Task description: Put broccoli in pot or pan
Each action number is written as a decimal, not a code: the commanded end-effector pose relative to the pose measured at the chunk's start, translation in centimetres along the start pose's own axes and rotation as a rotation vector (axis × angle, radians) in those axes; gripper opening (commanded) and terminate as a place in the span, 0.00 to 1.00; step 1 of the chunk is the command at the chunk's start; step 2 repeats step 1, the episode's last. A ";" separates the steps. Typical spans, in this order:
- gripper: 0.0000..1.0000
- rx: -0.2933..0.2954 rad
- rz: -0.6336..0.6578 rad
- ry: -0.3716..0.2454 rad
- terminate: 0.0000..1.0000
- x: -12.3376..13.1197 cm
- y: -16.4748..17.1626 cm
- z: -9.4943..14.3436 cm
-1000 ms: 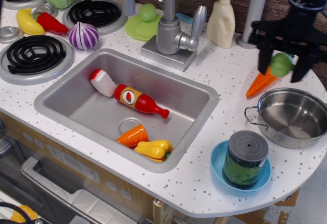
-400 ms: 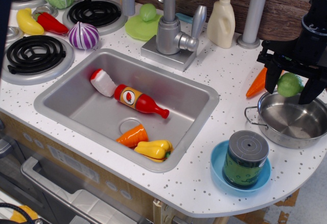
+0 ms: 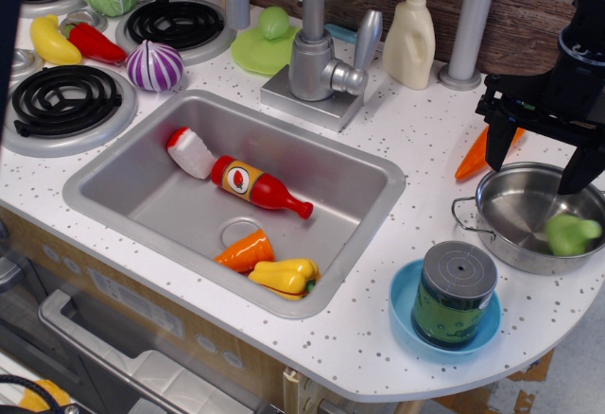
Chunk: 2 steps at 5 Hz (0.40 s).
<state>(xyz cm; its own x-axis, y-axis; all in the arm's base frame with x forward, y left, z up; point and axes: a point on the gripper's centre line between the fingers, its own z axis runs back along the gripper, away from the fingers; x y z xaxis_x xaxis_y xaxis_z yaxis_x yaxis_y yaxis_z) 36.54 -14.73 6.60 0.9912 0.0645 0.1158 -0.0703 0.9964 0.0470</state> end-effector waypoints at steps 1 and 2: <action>1.00 -0.021 0.001 -0.043 1.00 0.5 -0.1 1.6; 1.00 -0.021 0.001 -0.043 1.00 0.5 -0.1 1.6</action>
